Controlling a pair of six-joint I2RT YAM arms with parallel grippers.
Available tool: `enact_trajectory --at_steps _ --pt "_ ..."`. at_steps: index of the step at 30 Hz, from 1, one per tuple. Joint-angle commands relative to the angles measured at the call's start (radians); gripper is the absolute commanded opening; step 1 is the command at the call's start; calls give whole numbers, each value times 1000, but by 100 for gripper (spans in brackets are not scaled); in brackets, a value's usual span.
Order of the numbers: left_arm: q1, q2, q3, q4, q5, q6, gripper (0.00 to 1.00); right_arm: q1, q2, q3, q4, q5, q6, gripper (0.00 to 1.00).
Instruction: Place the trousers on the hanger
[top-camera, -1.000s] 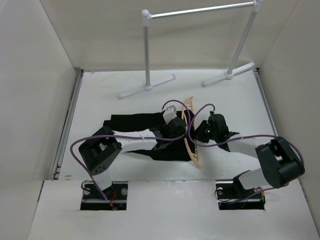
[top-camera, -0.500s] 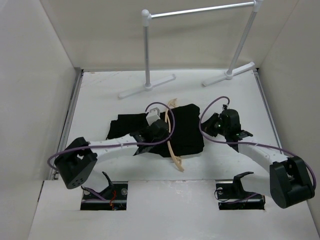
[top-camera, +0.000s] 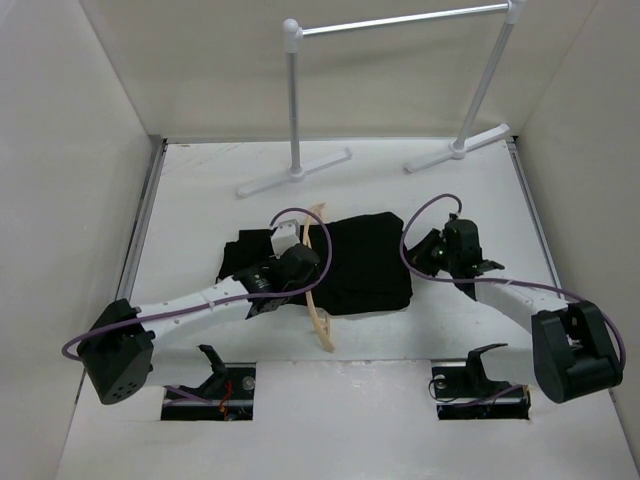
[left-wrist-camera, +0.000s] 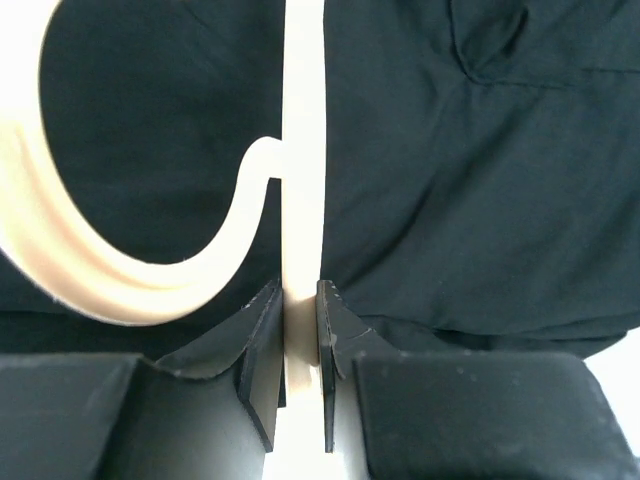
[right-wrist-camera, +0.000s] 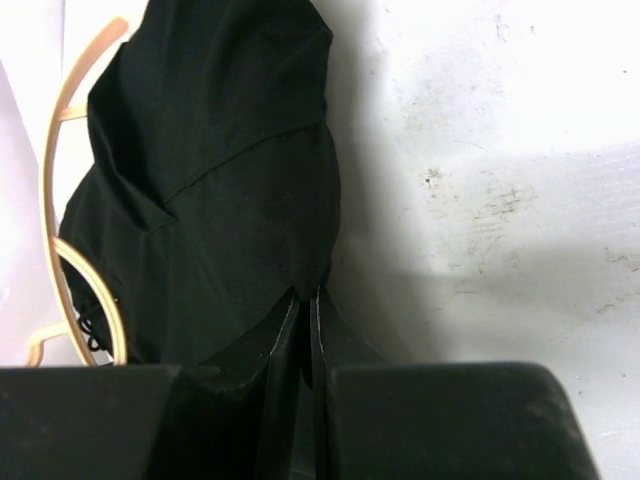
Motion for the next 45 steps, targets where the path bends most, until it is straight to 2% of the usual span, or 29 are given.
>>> enact_trajectory --at_steps 1,8,16,18,22,24,29,31,34,37,39,42,45 --pt "-11 -18 53 -62 -112 52 1 -11 8 -14 53 7 -10 13" --pt "-48 3 114 -64 -181 89 1 -9 33 -25 57 21 -1 14" --pt "-91 -43 173 -16 -171 86 1 9 31 -13 47 35 5 20" --pt "-92 -50 195 -29 -186 91 1 11 19 -14 41 35 5 26" --pt "-100 -60 280 -98 -224 109 1 11 -54 -16 -10 31 2 53" --pt "-108 -79 346 -118 -214 118 1 18 -138 4 -77 34 -12 63" --pt "-132 -75 521 -151 -232 201 1 32 -387 120 -261 51 -79 70" --pt "-132 -66 557 -148 -231 227 1 44 -462 183 -327 50 -104 68" --pt "-138 -49 607 -136 -234 263 0 84 -519 271 -368 13 -122 52" --pt "-142 -34 643 -104 -234 281 0 194 -522 358 -340 -51 -112 28" --pt "-142 -23 656 -63 -232 301 0 303 -507 412 -297 -54 -96 23" --pt "-146 -1 663 -29 -227 313 0 464 -458 459 -207 -35 -72 35" --pt "-160 17 659 -4 -227 315 0 564 -383 475 -135 -19 -46 59"
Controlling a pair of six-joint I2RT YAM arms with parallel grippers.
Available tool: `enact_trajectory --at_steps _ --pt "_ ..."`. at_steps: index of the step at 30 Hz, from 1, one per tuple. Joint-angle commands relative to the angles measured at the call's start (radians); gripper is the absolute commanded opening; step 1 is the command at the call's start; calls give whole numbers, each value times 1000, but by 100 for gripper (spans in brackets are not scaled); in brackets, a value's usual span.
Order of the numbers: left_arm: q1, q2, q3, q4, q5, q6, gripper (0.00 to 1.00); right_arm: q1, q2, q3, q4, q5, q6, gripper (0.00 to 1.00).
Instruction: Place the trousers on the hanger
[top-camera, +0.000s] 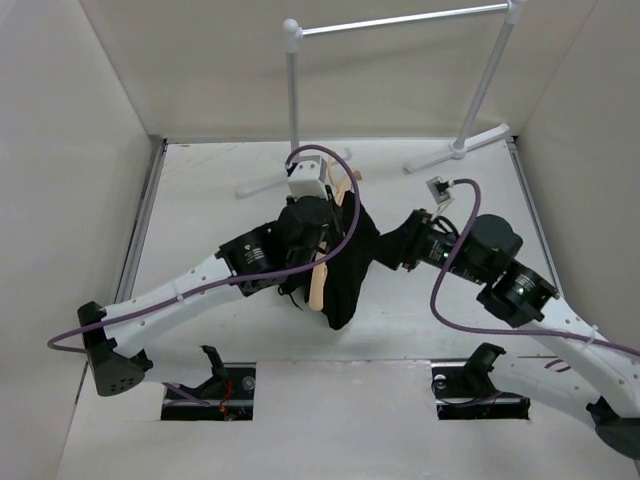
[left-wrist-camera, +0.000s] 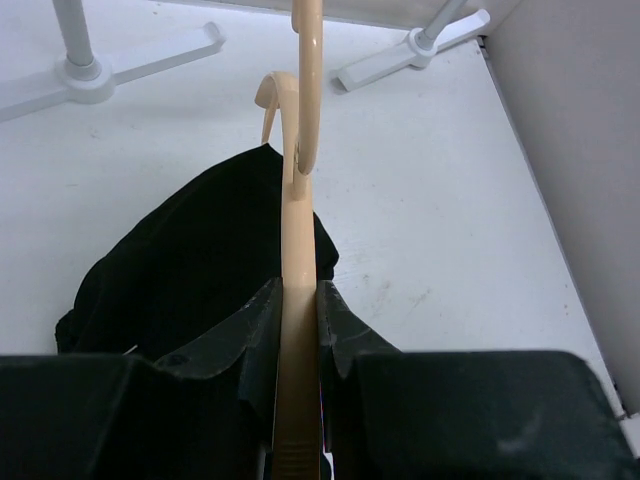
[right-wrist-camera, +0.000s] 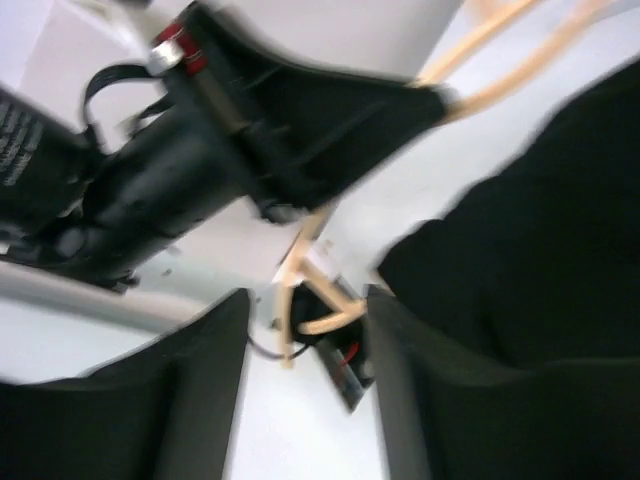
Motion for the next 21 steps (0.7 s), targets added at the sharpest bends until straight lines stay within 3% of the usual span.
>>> enact_trajectory --at_steps 1,14,17,21 --pt "-19 1 53 134 -26 24 0 89 82 38 120 3 20 62" --pt "-30 4 14 163 -32 -12 0 210 254 53 199 69 -54 64" --pt "-28 4 1 165 -33 -28 0 241 274 38 234 73 -54 55" --pt "-18 -4 -7 165 -33 -37 0 261 275 21 257 107 -51 26"
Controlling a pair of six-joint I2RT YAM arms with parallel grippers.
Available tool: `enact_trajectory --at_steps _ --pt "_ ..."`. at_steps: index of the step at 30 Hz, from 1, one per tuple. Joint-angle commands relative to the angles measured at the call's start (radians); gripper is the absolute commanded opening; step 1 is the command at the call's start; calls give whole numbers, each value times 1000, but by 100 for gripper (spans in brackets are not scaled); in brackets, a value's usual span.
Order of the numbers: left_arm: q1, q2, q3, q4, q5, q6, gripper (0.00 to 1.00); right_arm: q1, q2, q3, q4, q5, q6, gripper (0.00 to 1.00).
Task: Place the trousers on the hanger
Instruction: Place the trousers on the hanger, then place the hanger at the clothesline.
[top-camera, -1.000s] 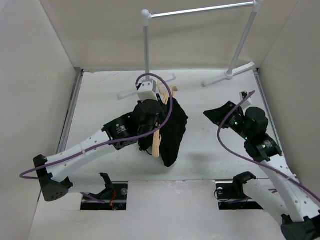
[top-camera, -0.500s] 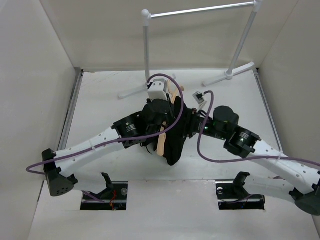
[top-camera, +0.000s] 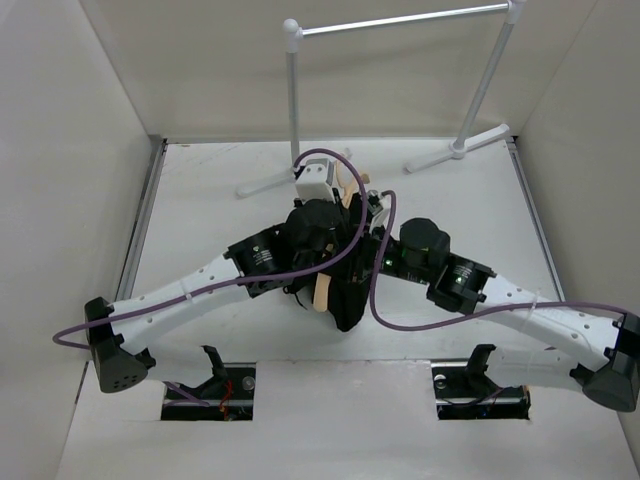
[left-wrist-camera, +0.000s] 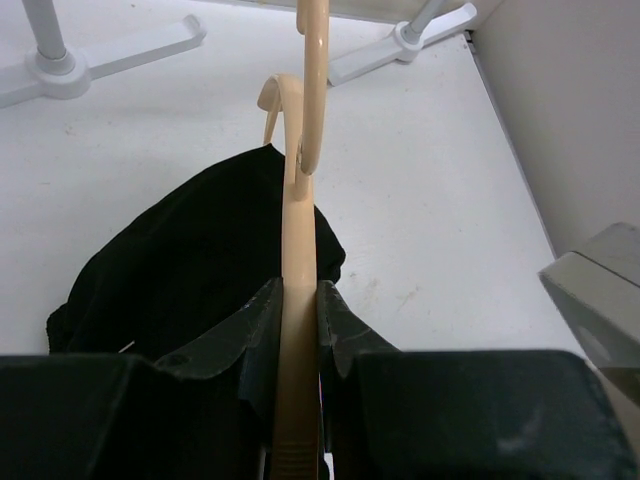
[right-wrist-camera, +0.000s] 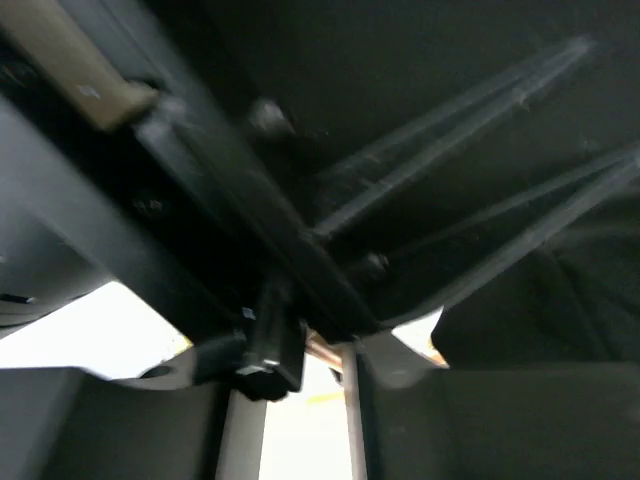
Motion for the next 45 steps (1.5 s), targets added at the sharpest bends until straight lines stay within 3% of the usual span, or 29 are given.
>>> enact_trajectory --at_steps 1,5,10,15,22,28,35,45 --pt "8 -37 5 112 -33 -27 1 17 -18 9 96 40 -8 22" --pt "23 -55 1 113 -29 -42 11 17 -61 -4 120 62 -18 13" --pt "45 -106 -1 118 -9 -62 41 -3 -125 -23 149 69 -30 10" --pt "62 -172 -16 121 13 -73 58 -88 -154 -28 148 31 -44 9" --pt "107 -245 -50 116 13 -80 59 -203 -163 25 146 -30 -72 8" --pt "183 -299 -134 70 54 -149 59 -339 -118 202 137 -115 -142 7" --pt "262 -333 -315 10 154 -266 59 -569 59 459 174 -266 -158 6" --pt "353 -377 -493 -16 283 -332 63 -746 338 782 174 -391 -153 6"
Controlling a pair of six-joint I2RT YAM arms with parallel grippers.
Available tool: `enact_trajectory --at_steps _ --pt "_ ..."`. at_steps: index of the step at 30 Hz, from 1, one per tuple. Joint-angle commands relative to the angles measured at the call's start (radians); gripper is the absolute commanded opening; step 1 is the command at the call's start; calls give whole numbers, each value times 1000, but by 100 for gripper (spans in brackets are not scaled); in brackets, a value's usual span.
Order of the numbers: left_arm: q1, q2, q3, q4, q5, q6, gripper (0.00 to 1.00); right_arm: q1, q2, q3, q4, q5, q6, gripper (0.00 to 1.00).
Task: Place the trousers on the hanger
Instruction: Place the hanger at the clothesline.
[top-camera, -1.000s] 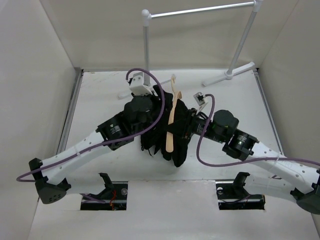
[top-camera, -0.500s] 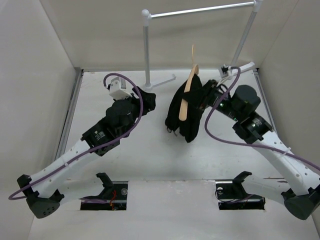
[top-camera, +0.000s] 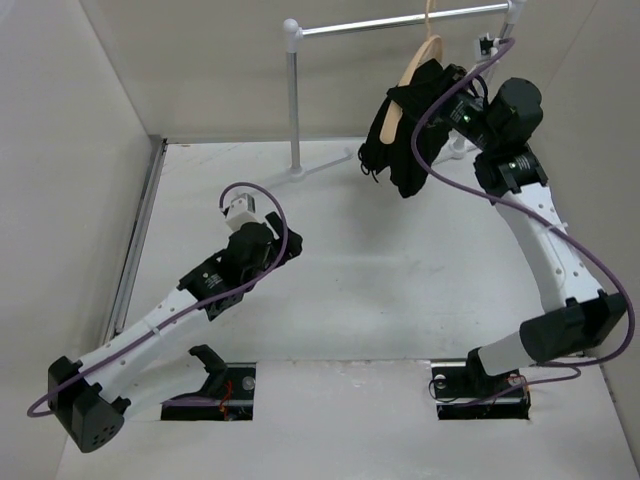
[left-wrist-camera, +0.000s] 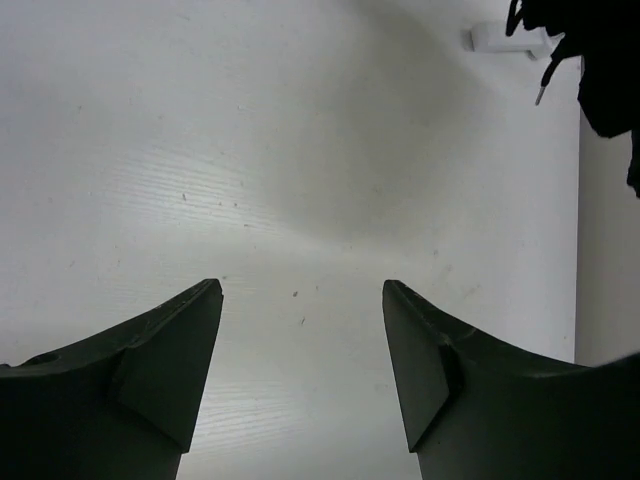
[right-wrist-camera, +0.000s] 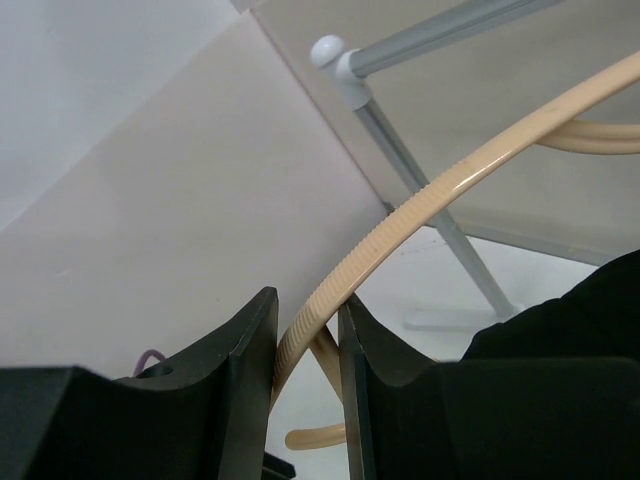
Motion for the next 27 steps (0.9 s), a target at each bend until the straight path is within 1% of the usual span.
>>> enact_trajectory --at_steps 1,6,11,22,27 --pt "30 -39 -17 15 54 -27 64 -39 46 148 125 -89 -40 6" --pt "81 -41 -43 15 97 -26 64 -78 127 238 122 -125 -39 6" --pt "104 -42 -65 15 116 -24 64 -114 176 276 122 -137 -39 5" --pt "110 -10 -81 35 113 -24 63 -204 236 293 122 -163 -13 5" --pt "154 -1 -77 42 127 -17 63 -223 256 285 119 -171 -8 5"
